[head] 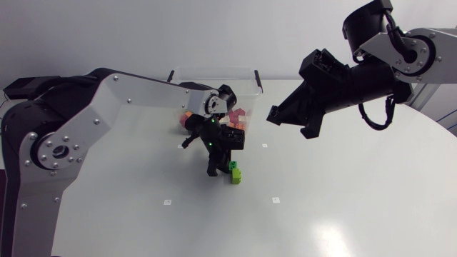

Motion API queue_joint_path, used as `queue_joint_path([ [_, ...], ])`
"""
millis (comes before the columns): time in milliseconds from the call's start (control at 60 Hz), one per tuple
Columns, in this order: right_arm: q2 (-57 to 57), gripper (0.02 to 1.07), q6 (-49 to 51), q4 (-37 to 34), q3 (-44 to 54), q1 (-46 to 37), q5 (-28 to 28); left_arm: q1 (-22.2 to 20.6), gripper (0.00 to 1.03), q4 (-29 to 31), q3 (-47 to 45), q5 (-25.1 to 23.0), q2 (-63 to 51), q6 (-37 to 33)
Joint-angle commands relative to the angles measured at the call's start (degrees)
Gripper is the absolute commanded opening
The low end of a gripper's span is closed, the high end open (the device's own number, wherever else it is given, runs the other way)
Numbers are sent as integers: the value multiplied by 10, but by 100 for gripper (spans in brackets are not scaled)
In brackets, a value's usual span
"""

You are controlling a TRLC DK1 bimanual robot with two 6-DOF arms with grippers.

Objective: Place the duplo bricks in the container

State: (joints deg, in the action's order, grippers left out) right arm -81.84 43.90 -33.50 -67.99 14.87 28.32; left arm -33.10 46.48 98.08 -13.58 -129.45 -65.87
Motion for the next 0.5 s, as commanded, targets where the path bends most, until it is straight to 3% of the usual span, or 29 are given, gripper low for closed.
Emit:
queue_joint_path([
  [0, 1, 23, -6, -4, -18, -4, 2, 15, 16, 10, -18, -10, 3, -10],
  [483, -49, 23, -91, 70, -58, 5, -3, 99, 16, -32, -172, -27, 144, -10],
])
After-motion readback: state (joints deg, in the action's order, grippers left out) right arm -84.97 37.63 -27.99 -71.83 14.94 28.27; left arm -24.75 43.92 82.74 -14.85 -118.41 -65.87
